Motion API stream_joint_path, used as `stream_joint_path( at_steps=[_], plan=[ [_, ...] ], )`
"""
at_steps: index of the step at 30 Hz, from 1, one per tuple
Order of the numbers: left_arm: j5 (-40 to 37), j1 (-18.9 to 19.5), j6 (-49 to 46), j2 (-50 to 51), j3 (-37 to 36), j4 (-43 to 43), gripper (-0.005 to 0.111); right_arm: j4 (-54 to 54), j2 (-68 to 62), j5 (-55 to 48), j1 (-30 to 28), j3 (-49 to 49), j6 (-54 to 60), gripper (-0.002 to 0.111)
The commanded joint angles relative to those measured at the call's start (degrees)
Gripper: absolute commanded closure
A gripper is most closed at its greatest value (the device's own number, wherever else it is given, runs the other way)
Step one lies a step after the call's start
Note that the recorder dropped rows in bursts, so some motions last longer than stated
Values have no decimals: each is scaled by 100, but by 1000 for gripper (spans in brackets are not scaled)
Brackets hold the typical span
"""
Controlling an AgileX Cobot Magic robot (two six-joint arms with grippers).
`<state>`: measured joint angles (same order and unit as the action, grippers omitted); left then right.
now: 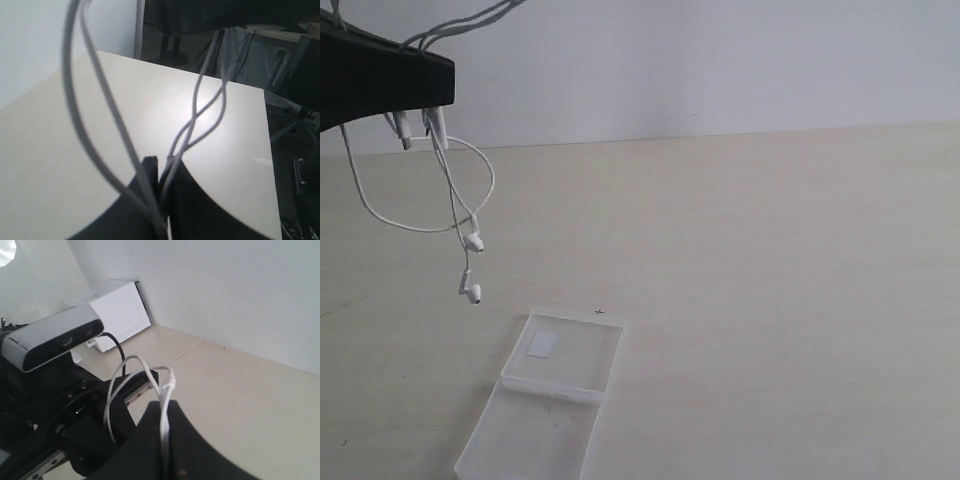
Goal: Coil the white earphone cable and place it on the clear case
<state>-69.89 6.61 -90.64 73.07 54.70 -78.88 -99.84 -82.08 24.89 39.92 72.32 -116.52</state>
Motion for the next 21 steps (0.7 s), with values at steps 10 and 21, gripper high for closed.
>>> stream_joint_path(
  at_steps=[10,21],
  plan=[
    [-8,25,556,-357,-11,703,107,-10,195,-85,-8,-399,20,108],
    [305,25,873,-615,-11,1153,107,-10,185,313,-8,-456,413,96]
  ],
)
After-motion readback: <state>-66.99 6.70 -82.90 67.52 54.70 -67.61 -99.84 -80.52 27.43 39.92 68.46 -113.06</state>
